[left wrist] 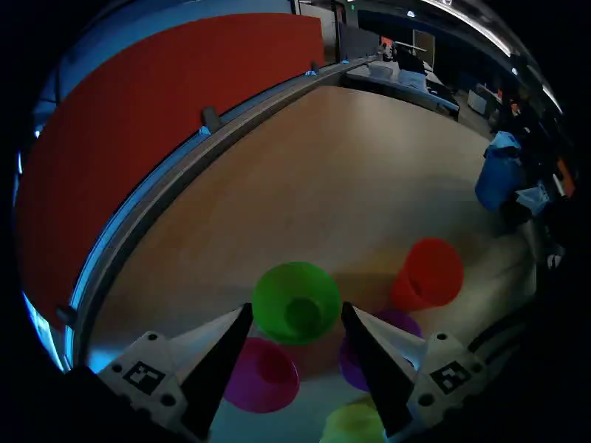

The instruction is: Pour water

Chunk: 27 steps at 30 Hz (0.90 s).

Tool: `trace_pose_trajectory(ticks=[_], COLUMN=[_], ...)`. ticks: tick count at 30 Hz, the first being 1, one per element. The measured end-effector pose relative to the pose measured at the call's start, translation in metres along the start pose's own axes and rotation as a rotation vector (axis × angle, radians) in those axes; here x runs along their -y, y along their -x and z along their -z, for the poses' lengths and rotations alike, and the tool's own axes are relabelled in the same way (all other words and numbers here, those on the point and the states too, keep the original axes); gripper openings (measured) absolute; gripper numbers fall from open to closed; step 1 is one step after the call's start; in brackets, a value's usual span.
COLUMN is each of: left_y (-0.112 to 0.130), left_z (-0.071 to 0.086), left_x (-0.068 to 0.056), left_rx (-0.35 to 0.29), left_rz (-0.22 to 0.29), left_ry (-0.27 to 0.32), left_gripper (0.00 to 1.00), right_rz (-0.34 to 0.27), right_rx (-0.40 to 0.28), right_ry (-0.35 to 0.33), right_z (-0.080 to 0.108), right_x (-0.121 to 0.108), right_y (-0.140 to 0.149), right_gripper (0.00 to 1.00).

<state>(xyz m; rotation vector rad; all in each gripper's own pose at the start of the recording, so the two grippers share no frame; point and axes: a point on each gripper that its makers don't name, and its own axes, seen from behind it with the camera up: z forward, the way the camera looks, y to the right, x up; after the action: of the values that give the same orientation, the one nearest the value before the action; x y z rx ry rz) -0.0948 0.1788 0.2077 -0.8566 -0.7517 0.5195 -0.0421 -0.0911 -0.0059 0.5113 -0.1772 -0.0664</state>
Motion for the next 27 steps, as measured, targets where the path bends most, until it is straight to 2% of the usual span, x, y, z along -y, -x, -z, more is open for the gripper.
trace_pose_trajectory(ticks=[3, 15, 27], left_y=[0.0022, 0.0025, 0.0014], left_z=[0.0011, 0.0008, -0.0019], left_x=[0.0003, -0.0004, -0.0025], left_rx=[0.008, 0.018, 0.080], left_rz=[-0.013, 0.011, -0.007], left_ry=[-0.005, 0.003, 0.009], left_gripper=[0.90, 0.89, 0.89], right_rz=[-0.001, -0.001, 0.001], right_rx=[-0.001, -0.003, -0.005], right_ry=[0.000, 0.001, -0.002], right_z=[0.0002, 0.0015, 0.0004], right_x=[0.0004, -0.0006, 0.0009], right_y=[-0.0004, 0.0002, -0.0006], right_gripper=[0.90, 0.90, 0.90])
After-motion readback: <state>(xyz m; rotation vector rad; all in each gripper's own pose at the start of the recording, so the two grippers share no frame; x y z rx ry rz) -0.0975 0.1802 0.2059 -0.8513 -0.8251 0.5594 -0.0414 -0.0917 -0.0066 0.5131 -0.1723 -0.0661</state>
